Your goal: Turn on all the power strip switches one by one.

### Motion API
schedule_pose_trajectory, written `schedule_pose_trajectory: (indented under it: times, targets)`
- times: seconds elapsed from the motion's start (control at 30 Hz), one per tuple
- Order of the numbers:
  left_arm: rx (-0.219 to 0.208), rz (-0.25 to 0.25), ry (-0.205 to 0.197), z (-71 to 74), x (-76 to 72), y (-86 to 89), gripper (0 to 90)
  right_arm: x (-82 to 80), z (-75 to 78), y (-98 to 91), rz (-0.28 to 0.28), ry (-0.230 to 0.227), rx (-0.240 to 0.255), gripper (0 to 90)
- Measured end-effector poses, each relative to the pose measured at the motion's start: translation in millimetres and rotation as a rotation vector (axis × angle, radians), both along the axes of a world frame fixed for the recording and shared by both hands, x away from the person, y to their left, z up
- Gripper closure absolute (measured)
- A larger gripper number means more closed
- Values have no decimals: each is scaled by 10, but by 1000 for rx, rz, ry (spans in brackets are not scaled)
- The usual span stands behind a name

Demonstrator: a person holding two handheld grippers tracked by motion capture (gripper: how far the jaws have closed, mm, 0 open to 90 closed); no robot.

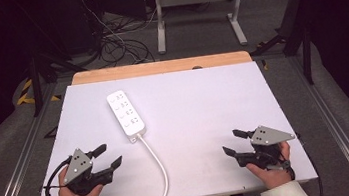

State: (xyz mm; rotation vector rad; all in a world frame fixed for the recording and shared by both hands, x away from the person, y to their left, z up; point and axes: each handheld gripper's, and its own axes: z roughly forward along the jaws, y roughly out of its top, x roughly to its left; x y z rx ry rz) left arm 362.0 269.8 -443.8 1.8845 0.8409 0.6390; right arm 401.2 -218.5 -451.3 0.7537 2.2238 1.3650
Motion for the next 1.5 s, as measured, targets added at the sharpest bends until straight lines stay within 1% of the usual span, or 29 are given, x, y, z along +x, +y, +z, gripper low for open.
schedule_pose_trajectory:
  times: [0.13, 0.2, 0.27, 0.3, 0.33, 0.4, 0.47, 0.57, 0.6, 0.63, 0.67, 0.7, 0.73, 0.77, 0.8, 0.83, 0.87, 0.93, 1.03, 1.13, 1.23, 1.27, 1.3, 1.33, 1.37, 1.4, 1.43, 1.47, 1.5]
  targets:
    - [14, 3, 0, 8, 6, -8, 359, 0, -3, 1, 1, 5, 0, 342]
    - [2, -11, 11, 27, 13, -6, 369, 3, -6, 1, 1, 5, -2, 342]
    - [4, -17, 10, 43, 17, -5, 409, 15, -19, 21, 4, 17, 2, 343]
    - [5, -21, 16, 61, 17, -9, 409, 15, -19, 21, 4, 17, 2, 343]
    - [12, -24, 18, 82, 22, -14, 427, 23, -31, 48, 9, 22, -14, 343]
    - [22, -28, 26, 117, 35, -36, 457, 19, -31, 70, 13, 23, -14, 348]
    - [47, -21, 30, 147, 54, -68, 474, 18, -32, 74, 17, 24, -14, 349]
    - [85, -29, 39, 189, 107, -106, 581, 27, -43, 67, 10, 29, -11, 354]
    - [83, -38, 53, 202, 130, -119, 609, 33, -46, 66, 10, 33, -9, 355]
    - [82, -43, 62, 217, 160, -126, 609, 33, -46, 66, 10, 33, -9, 355]
    - [83, -53, 71, 235, 194, -130, 665, 49, -52, 67, 6, 33, -14, 358]
    - [76, -65, 85, 250, 228, -135, 688, 57, -54, 67, 4, 35, -10, 358]
    - [75, -67, 93, 267, 260, -138, 688, 57, -54, 67, 4, 35, -10, 358]
    - [79, -67, 92, 296, 320, -145, 746, 70, -60, 70, 1, 40, -7, 359]
    - [79, -67, 92, 296, 320, -145, 784, 71, -64, 70, 0, 43, -10, 359]
    - [82, -69, 93, 308, 348, -148, 784, 71, -64, 70, 0, 43, -10, 359]
    - [82, -67, 92, 317, 370, -152, 846, 61, -70, 64, -3, 45, -13, 359]
    - [87, -67, 89, 339, 404, -154, 895, 40, -70, 44, -11, 43, -9, 359]
    - [101, -75, 102, 369, 454, -157, 896, 16, -69, 12, -22, 43, -3, 359]
    - [104, -80, 106, 391, 489, -169, 897, -7, -73, -21, -31, 47, 2, 359]
    - [106, -93, 116, 418, 544, -175, 897, -35, -69, -30, -33, 44, 4, 359]
    - [106, -97, 128, 432, 597, -173, 897, -40, -69, -30, -34, 44, 4, 359]
    - [106, -97, 128, 432, 597, -173, 897, -40, -69, -30, -34, 44, 4, 359]
    - [102, -101, 141, 437, 625, -168, 897, -45, -68, -27, -32, 47, 5, 361]
    - [93, -132, 176, 440, 696, -160, 897, -44, -67, -28, -33, 45, 4, 363]
    - [93, -132, 176, 440, 696, -160, 897, -43, -67, -29, -31, 45, 5, 364]
    - [98, -145, 194, 440, 735, -164, 897, -40, -69, -31, -30, 45, 5, 365]
    - [97, -173, 242, 433, 811, -180, 897, -40, -71, -30, -29, 46, 7, 365]
    - [97, -173, 242, 433, 811, -180, 897, -40, -70, -32, -28, 49, 5, 365]
